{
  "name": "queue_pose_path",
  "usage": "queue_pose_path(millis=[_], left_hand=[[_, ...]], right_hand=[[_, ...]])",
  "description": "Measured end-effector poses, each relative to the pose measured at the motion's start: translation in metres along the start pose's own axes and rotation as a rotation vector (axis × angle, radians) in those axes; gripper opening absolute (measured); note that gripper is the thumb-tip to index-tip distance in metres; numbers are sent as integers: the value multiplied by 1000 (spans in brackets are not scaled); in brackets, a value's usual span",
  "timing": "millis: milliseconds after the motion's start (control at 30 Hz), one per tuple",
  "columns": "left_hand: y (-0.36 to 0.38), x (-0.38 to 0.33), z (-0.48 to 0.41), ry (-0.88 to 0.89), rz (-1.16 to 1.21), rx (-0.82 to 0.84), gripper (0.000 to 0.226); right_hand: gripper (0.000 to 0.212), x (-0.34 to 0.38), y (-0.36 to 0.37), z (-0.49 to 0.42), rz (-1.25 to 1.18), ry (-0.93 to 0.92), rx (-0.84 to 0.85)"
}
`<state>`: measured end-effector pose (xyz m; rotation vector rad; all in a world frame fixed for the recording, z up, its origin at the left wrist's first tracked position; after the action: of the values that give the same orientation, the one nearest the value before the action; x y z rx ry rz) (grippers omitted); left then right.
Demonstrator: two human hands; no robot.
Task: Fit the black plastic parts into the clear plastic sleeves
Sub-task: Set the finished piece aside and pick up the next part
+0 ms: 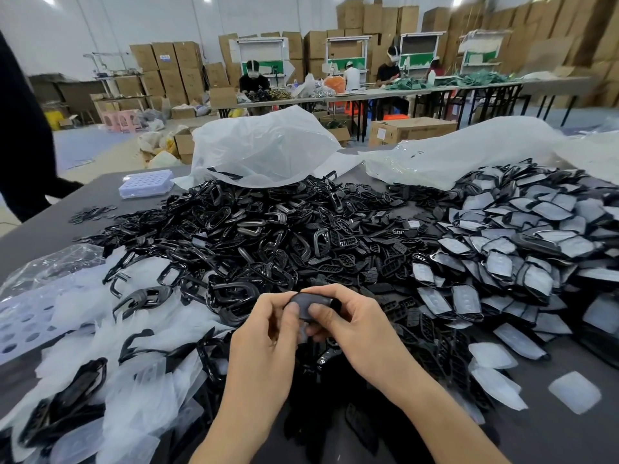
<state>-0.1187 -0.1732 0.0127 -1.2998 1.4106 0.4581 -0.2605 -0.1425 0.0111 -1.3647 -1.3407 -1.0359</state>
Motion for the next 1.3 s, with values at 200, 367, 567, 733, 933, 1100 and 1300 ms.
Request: queue_pose_path(millis=[200, 367, 567, 733, 933, 1100, 1300], left_hand=[[0, 4, -1, 14, -32, -16, 15], [0, 5, -1, 12, 13, -17, 17], [-4, 5, 2, 56, -36, -26, 22], [3, 3, 6, 73, -282, 67, 30], [15, -5, 8, 257, -625, 234, 40], [24, 5, 9, 348, -899, 331, 55], [7, 21, -3, 155, -1022, 128, 50]], right_hand=[[32, -5, -3, 2, 41, 23, 22], [28, -5, -7, 4, 161, 37, 38], [32, 8, -40, 7, 128, -12, -230], [47, 21, -111, 36, -61, -171, -927], [55, 16, -107, 36, -2, -107, -928], [44, 5, -61, 12, 497, 40, -468], [60, -24, -29, 2, 1104, 314, -37]])
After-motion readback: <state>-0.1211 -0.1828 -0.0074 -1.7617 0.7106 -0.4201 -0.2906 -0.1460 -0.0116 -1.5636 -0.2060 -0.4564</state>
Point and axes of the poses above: each hand's wrist, its own z-axis away from the middle knuckle, its own y-axis out of the palm, x = y × z, the point moved 3 cm from there along -z, towards the middle knuckle, and after that the axes turned 13 degrees about x, right-handed, at the moved point
